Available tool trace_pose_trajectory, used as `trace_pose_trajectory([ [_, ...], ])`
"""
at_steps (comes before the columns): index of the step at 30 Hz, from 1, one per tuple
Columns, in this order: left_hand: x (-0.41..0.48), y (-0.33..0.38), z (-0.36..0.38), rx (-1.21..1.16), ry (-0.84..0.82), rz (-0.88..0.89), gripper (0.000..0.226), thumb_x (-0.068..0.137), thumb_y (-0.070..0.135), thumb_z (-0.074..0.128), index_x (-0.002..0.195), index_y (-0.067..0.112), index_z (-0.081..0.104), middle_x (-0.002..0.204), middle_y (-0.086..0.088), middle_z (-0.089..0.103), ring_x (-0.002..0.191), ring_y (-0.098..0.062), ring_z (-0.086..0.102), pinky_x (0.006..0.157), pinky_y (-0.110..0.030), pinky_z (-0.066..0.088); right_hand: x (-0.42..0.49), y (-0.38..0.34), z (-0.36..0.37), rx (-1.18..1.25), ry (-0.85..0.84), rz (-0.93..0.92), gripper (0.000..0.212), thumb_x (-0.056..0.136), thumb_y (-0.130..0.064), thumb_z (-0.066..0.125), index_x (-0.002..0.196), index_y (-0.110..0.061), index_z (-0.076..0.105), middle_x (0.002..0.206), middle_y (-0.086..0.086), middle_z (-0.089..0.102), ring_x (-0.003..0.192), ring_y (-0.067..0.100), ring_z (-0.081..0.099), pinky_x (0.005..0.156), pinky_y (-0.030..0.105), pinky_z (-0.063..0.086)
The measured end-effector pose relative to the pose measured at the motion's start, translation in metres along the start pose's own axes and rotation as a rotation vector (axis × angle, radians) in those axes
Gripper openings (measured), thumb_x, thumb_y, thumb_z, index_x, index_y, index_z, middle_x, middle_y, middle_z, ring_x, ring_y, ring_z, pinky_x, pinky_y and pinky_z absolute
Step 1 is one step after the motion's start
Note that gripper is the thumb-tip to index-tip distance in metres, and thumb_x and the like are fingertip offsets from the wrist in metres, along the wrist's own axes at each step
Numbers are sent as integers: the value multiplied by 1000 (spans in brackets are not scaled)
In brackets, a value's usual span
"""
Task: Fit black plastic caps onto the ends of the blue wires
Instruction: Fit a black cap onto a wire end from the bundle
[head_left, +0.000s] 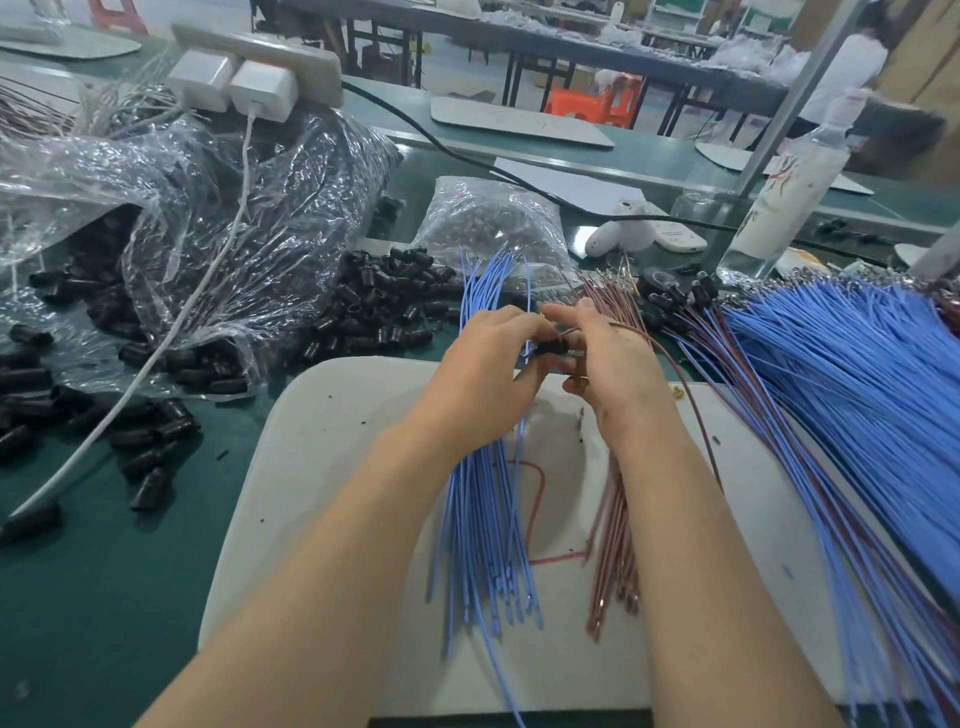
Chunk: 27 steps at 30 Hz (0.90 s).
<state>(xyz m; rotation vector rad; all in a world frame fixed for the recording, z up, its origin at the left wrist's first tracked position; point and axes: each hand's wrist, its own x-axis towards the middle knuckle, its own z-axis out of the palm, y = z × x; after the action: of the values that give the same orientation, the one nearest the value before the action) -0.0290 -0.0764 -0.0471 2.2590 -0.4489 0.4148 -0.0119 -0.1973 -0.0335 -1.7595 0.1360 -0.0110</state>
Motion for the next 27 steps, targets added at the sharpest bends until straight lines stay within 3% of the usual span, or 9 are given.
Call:
trace_pose_trajectory([
  [3,1,0,0,-29,4,-24,20,92,13,59,111,9,65,108,-4,62,104,-21,51,90,-25,38,1,1,-1,85,21,4,37,101,-32,41,79,-18,66,64,1,56,51,9,48,51,23,41],
  [5,2,-1,-1,-51,30,-47,19,92,12,58,110,10,65,106,-4,62,101,-17,52,82,-10,35,2,1,0,204,38,-7,30,100,-21,47,74,-13,60,53,-4,53,45,7,48,47,19,42],
  [9,2,1,-2,-91,39,-73,18,92,11,57,108,10,65,105,-4,62,93,-12,51,75,0,30,3,0,1,283,128,-91,22,96,-7,52,76,-13,57,62,-1,60,47,4,55,53,18,48],
  [12,1,1,-2,-99,14,-81,17,93,12,57,107,11,65,104,-3,61,92,-13,53,74,-2,32,2,3,0,115,221,-204,21,94,-10,55,75,-17,60,66,-2,62,52,1,57,64,24,52],
  [17,1,0,-2,-157,-30,-118,17,92,15,59,107,14,67,101,2,65,96,-13,58,84,-15,41,3,3,-1,16,265,-284,24,92,-10,59,72,-23,60,69,-2,62,69,15,60,79,43,52],
  [20,2,0,-3,-243,-54,-142,15,90,14,60,103,13,68,93,5,67,94,-13,61,92,-28,46,3,4,-2,11,271,-296,26,92,-10,59,70,-23,60,67,-3,62,68,15,59,78,42,53],
  [22,3,-1,-4,-277,-58,-157,15,90,13,61,103,13,68,92,3,68,93,-13,62,93,-29,47,4,4,-3,26,280,-296,24,93,-11,58,72,-23,61,66,-4,63,65,11,59,75,38,53],
  [24,3,-3,-3,-252,-49,-169,14,91,14,60,102,14,68,90,6,66,90,-9,60,91,-20,46,4,4,-4,56,308,-290,22,93,-12,58,74,-23,62,67,-5,64,64,8,60,70,31,53],
  [27,2,-5,-2,-191,2,-186,15,91,13,60,103,13,68,90,8,63,87,-5,55,74,3,35,5,3,-7,107,330,-303,22,93,-12,58,75,-23,61,69,-4,64,62,5,60,65,23,49],
])
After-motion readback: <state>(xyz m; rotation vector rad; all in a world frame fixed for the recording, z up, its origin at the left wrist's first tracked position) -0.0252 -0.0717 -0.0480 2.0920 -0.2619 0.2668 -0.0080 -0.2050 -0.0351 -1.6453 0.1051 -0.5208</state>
